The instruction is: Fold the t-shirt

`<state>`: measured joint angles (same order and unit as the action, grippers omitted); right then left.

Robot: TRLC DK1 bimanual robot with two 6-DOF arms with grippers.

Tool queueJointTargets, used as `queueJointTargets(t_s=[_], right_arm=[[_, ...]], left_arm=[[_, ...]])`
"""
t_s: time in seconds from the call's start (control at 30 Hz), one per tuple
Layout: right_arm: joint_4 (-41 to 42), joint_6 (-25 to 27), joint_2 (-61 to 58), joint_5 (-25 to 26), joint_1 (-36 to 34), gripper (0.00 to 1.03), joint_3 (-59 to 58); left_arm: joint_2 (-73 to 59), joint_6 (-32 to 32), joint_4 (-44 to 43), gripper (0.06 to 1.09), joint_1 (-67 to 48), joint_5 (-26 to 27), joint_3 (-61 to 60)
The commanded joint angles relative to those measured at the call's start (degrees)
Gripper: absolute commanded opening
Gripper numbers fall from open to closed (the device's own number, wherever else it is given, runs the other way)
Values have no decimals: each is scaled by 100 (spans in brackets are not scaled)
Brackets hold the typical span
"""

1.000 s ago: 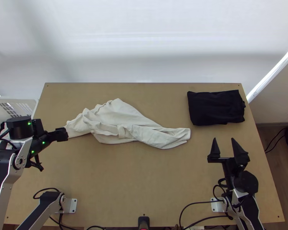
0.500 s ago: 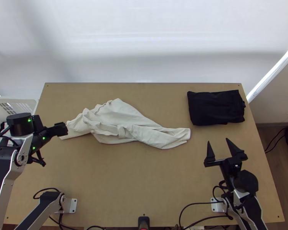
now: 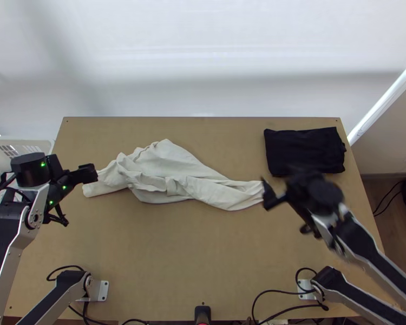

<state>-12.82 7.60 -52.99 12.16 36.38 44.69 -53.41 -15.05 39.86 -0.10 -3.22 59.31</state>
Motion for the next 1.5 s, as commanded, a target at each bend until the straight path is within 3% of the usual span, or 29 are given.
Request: queueJointTargets(t_s=[0.0,0.13,0.4,0.67,0.8,0.9,1.47], right_arm=[[-142,14,-1029,32,343,98,954],[-212,-285,-1987,128,932,98,1877],[-1118,-1041,-3982,120,1627,98,3714],[-871,-979,-5142,111,2224,98,4654],[-274,-593,-5459,111,2558,98,4813],[-239,-584,-5740,102,2716,90,5120],[-247,-584,-7366,-12,2875,90,6131]], left_arm=[[-21,-112,-180,104,-17,-3,-86],[15,-139,-277,104,27,-12,-148],[-12,63,-435,104,810,-56,-280],[129,433,-646,104,1768,-82,-482],[226,573,-795,104,1970,-73,-666],[243,591,-804,104,2031,-73,-754],[182,582,-1041,104,2023,-29,-789]])
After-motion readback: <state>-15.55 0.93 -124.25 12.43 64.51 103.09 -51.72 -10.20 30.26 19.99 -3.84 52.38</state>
